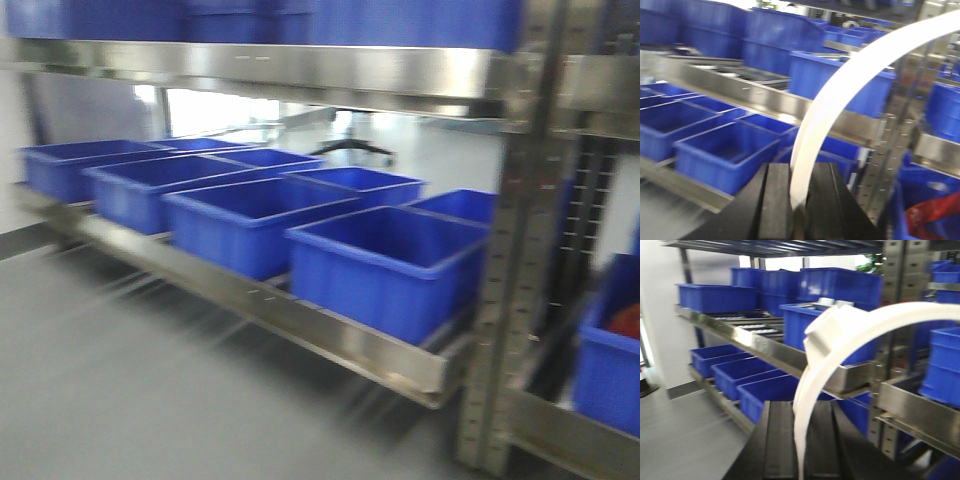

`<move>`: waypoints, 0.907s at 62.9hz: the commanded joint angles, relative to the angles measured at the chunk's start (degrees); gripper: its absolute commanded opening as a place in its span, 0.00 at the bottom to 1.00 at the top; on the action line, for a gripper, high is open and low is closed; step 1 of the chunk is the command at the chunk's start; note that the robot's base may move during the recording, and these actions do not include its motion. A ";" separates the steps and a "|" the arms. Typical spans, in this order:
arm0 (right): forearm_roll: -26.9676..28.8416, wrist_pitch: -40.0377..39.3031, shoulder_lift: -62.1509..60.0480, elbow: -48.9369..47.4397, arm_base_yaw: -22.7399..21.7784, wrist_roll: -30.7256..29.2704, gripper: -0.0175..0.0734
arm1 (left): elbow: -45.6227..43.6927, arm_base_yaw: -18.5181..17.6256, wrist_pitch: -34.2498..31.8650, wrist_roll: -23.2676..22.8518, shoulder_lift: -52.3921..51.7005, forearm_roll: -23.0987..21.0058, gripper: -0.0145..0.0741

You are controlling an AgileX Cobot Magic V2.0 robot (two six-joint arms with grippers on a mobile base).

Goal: Grab PVC pipe and place in blue bin
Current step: 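Drive the base up to the steel shelf of blue bins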

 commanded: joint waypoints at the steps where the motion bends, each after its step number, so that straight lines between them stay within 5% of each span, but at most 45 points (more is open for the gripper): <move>1: -0.58 -1.43 -0.02 -0.06 -0.21 -0.18 0.01 | -0.07 0.10 -1.65 -0.36 -0.17 -0.39 0.04; 57: -0.58 -1.43 -0.02 -0.06 -0.21 -0.18 0.01 | -0.07 0.10 -1.65 -0.36 -0.17 -0.39 0.04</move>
